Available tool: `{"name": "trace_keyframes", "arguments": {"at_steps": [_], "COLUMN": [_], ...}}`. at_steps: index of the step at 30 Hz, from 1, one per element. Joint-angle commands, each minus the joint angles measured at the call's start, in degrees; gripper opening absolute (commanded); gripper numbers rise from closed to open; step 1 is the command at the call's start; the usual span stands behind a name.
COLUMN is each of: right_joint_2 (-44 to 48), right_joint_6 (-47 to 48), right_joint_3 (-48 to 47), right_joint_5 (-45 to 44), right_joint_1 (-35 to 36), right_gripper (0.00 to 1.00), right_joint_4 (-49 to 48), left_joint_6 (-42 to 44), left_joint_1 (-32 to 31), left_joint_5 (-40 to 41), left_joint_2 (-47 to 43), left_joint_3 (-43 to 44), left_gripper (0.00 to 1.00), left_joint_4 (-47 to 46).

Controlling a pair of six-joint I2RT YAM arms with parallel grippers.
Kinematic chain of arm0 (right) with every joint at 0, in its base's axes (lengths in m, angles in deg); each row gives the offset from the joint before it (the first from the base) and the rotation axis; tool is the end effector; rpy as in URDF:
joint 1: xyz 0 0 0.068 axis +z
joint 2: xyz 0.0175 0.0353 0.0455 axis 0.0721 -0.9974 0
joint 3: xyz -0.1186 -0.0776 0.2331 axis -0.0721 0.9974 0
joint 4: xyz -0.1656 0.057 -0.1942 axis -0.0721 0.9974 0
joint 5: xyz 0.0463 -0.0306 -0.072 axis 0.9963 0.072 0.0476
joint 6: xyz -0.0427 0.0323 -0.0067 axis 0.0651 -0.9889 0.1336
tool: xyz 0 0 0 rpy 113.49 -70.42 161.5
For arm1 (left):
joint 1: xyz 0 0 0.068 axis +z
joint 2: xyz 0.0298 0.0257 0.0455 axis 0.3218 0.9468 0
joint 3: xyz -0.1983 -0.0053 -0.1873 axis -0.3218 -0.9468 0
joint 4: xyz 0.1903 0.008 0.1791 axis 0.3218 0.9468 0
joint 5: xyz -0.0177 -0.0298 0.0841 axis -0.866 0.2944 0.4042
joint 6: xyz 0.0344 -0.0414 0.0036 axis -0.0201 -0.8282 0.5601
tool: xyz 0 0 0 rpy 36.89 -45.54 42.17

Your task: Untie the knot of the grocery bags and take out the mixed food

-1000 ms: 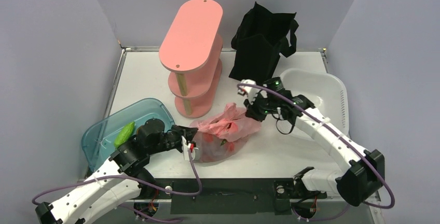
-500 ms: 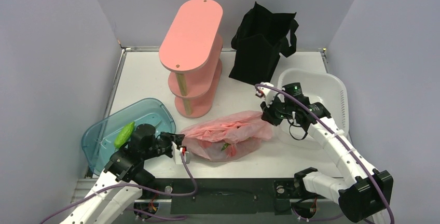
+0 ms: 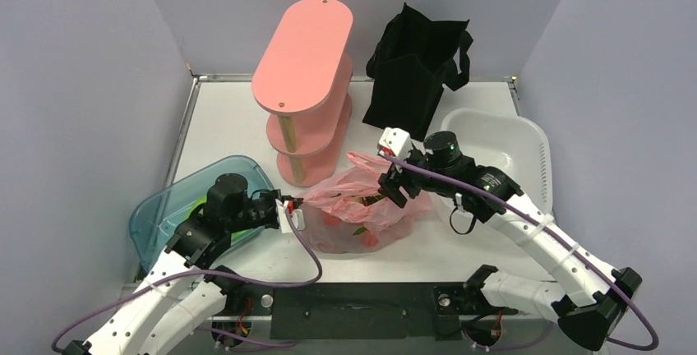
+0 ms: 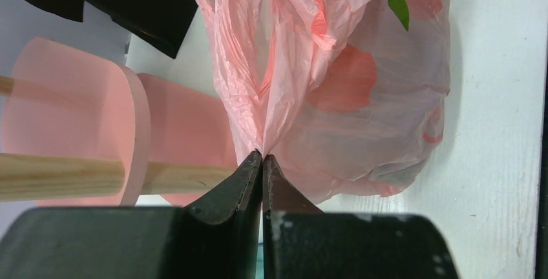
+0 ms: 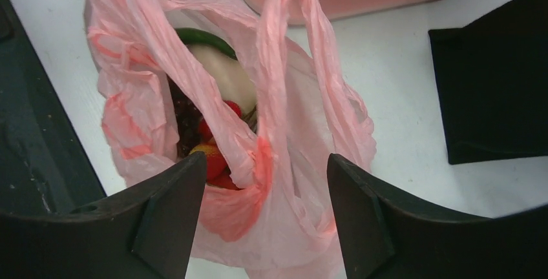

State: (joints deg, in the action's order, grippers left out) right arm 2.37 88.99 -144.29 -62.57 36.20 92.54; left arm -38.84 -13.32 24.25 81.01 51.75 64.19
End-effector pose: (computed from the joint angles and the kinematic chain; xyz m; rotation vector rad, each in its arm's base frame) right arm 0.1583 0.1502 0.3562 -1.1768 1.8332 0.6320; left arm 0.1115 -0.0896 0.2891 1.5235 1.2961 -0.3008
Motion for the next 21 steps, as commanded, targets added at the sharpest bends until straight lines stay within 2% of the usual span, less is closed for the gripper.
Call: {"name": "trace_keyframes", "arguments": {"at_steps": [1,4,7,8,9,10,12,14,15,17,19,20,21], "right_joint_2": [-1.9,-2.51,-2.82,-2.38,-2.05,-1.31,0.12,1.74,2.17,2.98,3.03,2.94,2.81], "right_joint_6": [1.9,3.87,4.07,3.93,3.87,3.75,3.22,2.59,2.29,1.51,0.11,-0.42,-1.47], "right_joint_3": [2.32,3.42,3.43,2.92,2.62,1.91,1.06,0.7,0.71,1.08,1.3,1.21,1.06], "right_joint_5": [-5.02,-5.22,-5.08,-4.96,-4.88,-4.28,-2.55,-0.95,-0.6,0.3,1.35,1.68,1.89], "right_joint_1": [0.65,0.61,0.43,0.35,-0.19,-0.62,-2.37,-4.54,-4.82,-5.03,-4.94,-4.84,-4.88], "right_gripper": [0.64,0.59,0.23,0.18,0.05,0.01,0.0,0.0,0.0,0.0,0.0,0.0,0.0], "right_joint_4": [-1.88,-1.74,-1.56,-1.09,-0.76,0.1,1.29,1.63,1.56,0.74,-0.37,-1.1,-1.43], "left_joint_6": [-2.71,-0.96,2.45,2.84,3.12,3.17,3.17,0.29,-1.5,-6.91,-10.71,-12.0,-12.52], "left_joint_1": [-0.32,-0.41,-0.71,-0.74,-0.83,-0.8,-0.78,-0.84,-0.85,-1.41,-3.97,-7.31,-9.18], "left_joint_5": [-3.18,-4.18,-4.99,-4.8,-4.53,-3.92,-2.78,-1.27,-0.93,-1.58,-0.55,0.84,4.88], "left_joint_2": [0.45,0.4,0.43,0.41,0.4,0.4,0.19,-0.08,0.02,1.68,5.57,7.11,10.54], "left_joint_3": [2.92,3.91,5.35,5.67,6.28,6.53,7.27,7.71,7.86,8.89,11.56,13.93,15.15], "left_gripper": [0.0,0.05,0.06,0.05,0.03,0.02,0.0,0.09,0.23,0.38,0.42,0.43,0.44], "left_joint_4": [-3.02,-0.6,2.3,3.64,4.24,5.42,6.6,4.48,0.78,-4.51,-7.63,-8.2,-9.31]}}
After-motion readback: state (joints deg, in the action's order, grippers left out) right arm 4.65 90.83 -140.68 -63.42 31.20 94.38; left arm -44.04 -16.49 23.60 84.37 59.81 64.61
